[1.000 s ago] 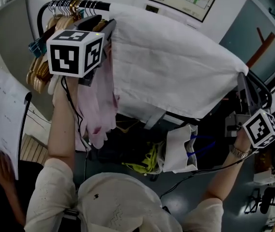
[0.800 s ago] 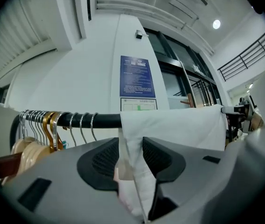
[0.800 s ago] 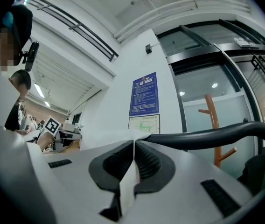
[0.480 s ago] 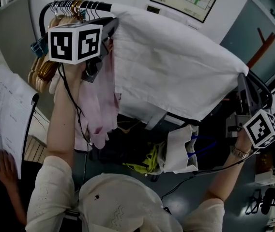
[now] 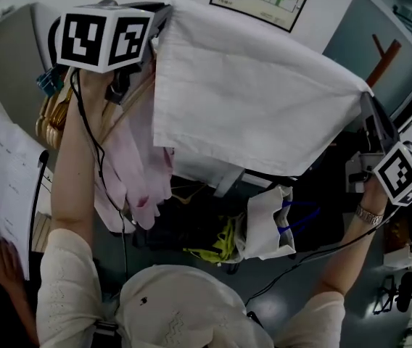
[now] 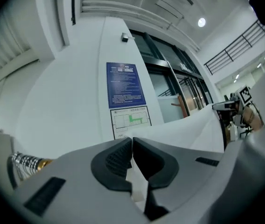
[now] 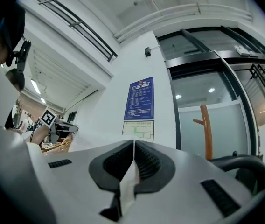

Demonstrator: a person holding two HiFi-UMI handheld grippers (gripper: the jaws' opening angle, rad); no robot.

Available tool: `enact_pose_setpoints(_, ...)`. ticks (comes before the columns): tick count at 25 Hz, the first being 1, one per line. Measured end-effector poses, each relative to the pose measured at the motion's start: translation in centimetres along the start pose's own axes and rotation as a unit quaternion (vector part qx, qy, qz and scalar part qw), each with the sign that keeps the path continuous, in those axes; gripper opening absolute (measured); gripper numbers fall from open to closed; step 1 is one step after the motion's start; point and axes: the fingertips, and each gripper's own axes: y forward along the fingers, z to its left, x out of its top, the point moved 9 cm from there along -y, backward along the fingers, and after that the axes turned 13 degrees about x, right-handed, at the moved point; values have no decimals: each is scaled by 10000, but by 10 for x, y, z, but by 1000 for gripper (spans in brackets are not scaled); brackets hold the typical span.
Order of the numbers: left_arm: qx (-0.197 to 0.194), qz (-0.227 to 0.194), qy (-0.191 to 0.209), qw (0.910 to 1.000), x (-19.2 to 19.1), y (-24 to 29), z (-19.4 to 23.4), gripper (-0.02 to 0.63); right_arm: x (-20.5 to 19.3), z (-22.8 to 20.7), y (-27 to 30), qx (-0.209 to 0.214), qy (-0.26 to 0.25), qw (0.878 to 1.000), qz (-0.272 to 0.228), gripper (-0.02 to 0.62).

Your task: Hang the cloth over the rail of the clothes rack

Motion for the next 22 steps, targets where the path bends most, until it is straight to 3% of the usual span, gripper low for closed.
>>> enact_pose_setpoints(4,376,35,812,9960,11,8,-12,18,3,-6,7,-226,6,9997,120,23)
enact_pose_setpoints(7,752,64,1466,9863,8,18,-22,20,3,-7,14,-515,-168,9981,306,23)
enact_pose_setpoints(12,1543,-223,2282,9610,-4,20,-38,22,-3,2,18,-889,-883,9902,624,26)
enact_pose_setpoints(17,2034,-172,3108,9283,-1,19,-43,75,-2,13,22,-1302,-1901,9663,1146,57)
enact_pose_setpoints(19,2186,-123,3356,9162,2,17,-43,102,-1,13,21,-1339,-1980,9636,1199,65)
enact_pose_setpoints(22,2378,14,3658,8998,2,15,-40,143,-2,11,15,-1207,-1743,9698,1204,72)
